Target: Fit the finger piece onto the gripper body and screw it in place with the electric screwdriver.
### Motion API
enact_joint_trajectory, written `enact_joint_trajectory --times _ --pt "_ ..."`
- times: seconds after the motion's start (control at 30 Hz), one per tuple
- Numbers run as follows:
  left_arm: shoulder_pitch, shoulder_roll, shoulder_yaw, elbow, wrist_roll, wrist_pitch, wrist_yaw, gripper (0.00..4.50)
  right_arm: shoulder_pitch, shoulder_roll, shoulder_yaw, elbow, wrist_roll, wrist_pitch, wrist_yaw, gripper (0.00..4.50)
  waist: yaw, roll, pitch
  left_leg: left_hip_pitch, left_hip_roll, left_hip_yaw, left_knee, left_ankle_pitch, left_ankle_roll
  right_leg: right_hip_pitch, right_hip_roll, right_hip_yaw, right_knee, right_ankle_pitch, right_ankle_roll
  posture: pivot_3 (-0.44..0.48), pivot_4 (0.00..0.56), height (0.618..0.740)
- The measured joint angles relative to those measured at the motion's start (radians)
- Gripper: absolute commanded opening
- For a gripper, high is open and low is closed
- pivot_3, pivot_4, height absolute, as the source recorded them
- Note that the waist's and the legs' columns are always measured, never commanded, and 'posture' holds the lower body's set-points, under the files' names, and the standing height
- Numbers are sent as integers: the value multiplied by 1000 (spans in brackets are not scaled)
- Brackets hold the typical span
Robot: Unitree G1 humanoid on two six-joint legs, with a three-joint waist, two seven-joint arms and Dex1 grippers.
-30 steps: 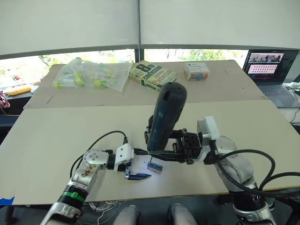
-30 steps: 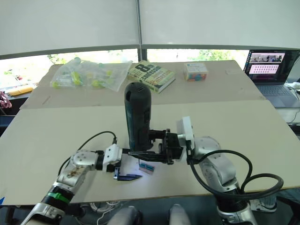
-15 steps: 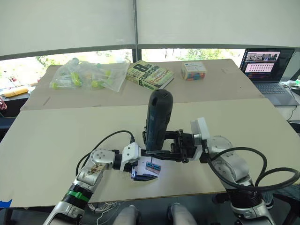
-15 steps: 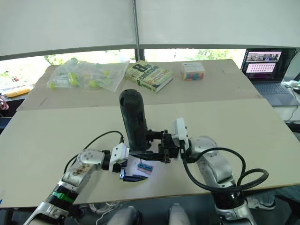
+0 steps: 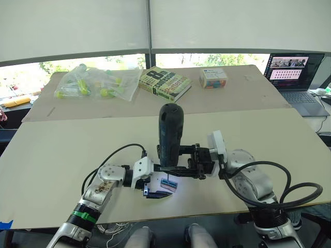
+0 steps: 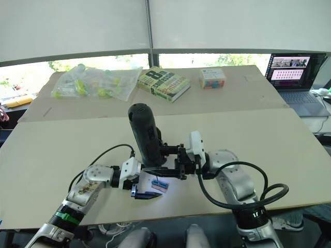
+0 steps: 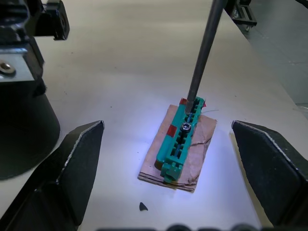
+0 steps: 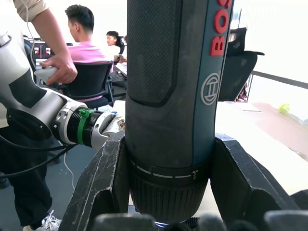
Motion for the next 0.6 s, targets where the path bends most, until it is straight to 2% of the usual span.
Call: enact_joint_trajectory --times 0.6 --pt "17 -12 5 4 -3 -35 8 4488 3 -3 14 17 -11 0 0 1956 0 0 0 0 0 0 0 0 0 0 0 0 0 0 0 0 150 740"
